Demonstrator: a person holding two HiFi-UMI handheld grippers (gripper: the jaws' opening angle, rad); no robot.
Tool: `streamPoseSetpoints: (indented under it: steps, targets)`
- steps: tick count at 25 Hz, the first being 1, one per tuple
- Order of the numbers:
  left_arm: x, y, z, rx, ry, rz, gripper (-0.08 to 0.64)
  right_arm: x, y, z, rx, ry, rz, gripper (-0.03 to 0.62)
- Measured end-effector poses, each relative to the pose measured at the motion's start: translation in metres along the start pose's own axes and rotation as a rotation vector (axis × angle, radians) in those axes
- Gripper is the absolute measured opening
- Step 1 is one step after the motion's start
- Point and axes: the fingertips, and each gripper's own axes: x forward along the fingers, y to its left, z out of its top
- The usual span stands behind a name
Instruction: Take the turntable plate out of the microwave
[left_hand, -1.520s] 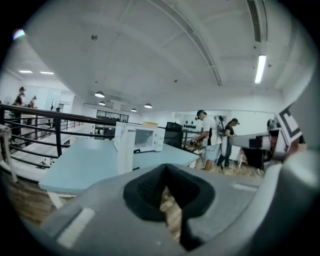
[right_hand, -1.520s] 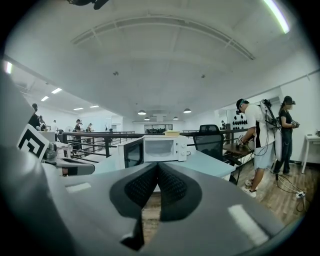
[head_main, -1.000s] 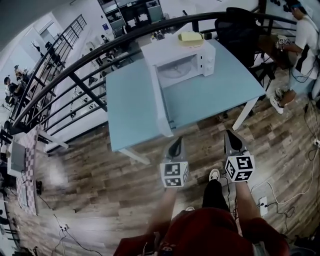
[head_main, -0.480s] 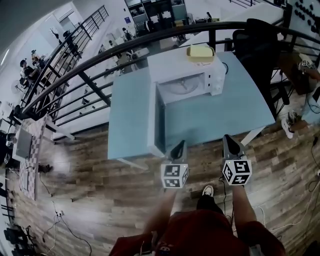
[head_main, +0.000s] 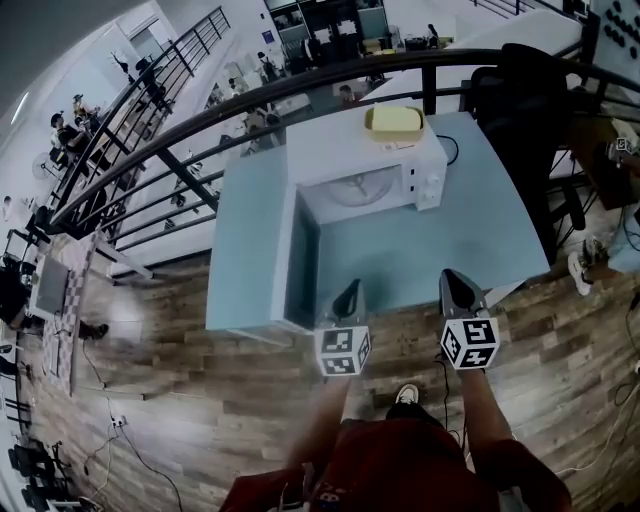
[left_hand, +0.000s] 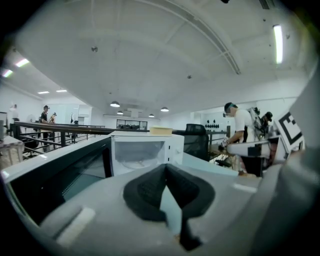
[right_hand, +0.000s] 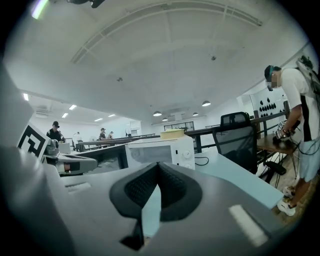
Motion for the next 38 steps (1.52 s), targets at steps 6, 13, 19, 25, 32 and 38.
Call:
streamPoseSetpoints:
  steps: [6,13,19,25,32,38]
  targets:
    - [0.024,-0.003,0.005,0.005,-0.003,0.04,0.0,0.02,-0.021,0.0,0.006,0.011,0.035,0.0]
    - [0.04,0.006,0.0,-0.008,0.01,0.068,0.0,0.046,-0.025,-0.006,0.017,0.028,0.071,0.0]
    - [0.07,0.028,0.0,-0.024,-0.003,0.074,0.001,0.085,-0.024,-0.006,-0.002,0.038,0.087,0.0]
    - [0.114,0.066,0.006,-0.036,-0.016,0.094,0.0,0.144,-0.023,0.0,-0.034,0.057,0.113,0.0]
    - [0.157,0.119,0.014,-0.039,-0.003,0.117,0.0,0.219,-0.01,0.013,-0.067,0.08,0.133,0.0]
    - [0.194,0.157,0.021,-0.047,-0.015,0.115,0.001,0.276,-0.002,0.019,-0.093,0.106,0.143,0.0]
